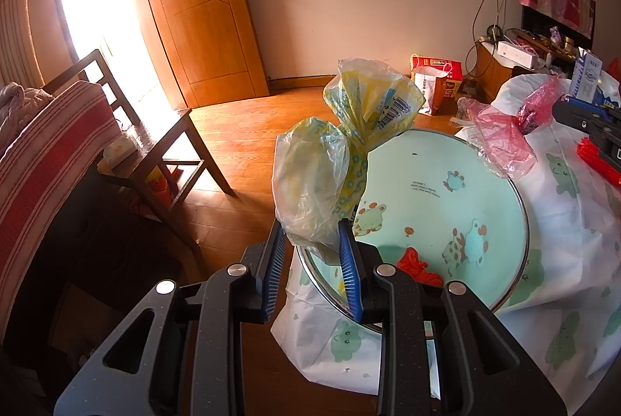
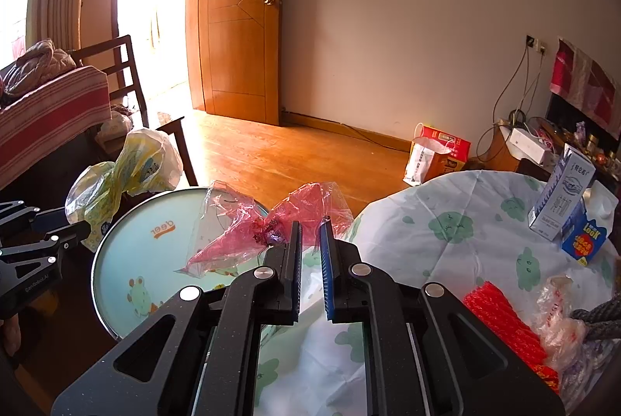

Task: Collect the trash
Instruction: 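Carry both held bags over the light-blue bin with both tools, then open both tools to drop the bags into the bin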

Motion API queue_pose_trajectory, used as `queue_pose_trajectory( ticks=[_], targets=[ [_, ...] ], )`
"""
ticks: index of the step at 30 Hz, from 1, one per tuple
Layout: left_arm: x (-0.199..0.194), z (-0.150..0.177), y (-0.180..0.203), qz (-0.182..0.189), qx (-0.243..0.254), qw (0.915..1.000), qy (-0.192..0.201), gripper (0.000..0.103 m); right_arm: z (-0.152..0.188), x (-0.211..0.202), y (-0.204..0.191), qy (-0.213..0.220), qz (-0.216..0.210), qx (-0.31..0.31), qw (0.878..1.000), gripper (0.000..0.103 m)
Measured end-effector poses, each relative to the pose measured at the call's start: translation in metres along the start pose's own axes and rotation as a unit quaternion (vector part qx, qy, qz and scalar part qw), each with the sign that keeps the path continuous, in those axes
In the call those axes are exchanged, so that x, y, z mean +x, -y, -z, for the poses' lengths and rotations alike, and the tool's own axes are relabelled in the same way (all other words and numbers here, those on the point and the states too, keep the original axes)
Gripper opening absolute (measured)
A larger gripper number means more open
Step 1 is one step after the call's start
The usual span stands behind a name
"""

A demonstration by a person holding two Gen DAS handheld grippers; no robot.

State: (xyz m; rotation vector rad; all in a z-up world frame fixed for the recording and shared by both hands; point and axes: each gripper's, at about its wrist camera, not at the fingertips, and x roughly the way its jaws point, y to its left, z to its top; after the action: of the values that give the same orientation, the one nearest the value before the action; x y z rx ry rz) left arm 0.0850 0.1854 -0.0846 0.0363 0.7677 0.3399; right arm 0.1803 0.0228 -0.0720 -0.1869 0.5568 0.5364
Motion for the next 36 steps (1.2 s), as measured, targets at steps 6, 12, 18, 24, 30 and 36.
queue_pose_trajectory(
  ticks=[6,12,18,24,30,36],
  targets=[
    [0.000,0.000,0.001,0.001,0.000,1.0000,0.000,0.028,0.000,0.000,0.000,0.000,-0.001,-0.001,1.000,0.010],
    [0.000,0.000,0.001,0.001,-0.001,1.0000,0.001,0.028,-0.001,0.001,-0.002,0.000,-0.001,-0.004,1.000,0.010],
    [0.000,0.000,0.002,0.003,-0.001,1.0000,0.000,0.028,-0.002,0.001,-0.005,-0.002,-0.002,-0.006,1.000,0.010],
    [-0.001,-0.001,0.001,0.004,-0.001,1.0000,0.001,0.028,-0.002,0.003,-0.008,-0.003,-0.003,-0.009,1.000,0.010],
    [-0.001,0.000,0.002,0.006,-0.001,1.0000,0.001,0.028,-0.002,0.005,-0.010,-0.005,-0.005,-0.011,1.000,0.010],
    [0.000,0.000,0.002,0.010,0.000,1.0000,0.000,0.028,0.001,0.009,-0.014,-0.009,-0.010,-0.014,1.000,0.010]
  ],
)
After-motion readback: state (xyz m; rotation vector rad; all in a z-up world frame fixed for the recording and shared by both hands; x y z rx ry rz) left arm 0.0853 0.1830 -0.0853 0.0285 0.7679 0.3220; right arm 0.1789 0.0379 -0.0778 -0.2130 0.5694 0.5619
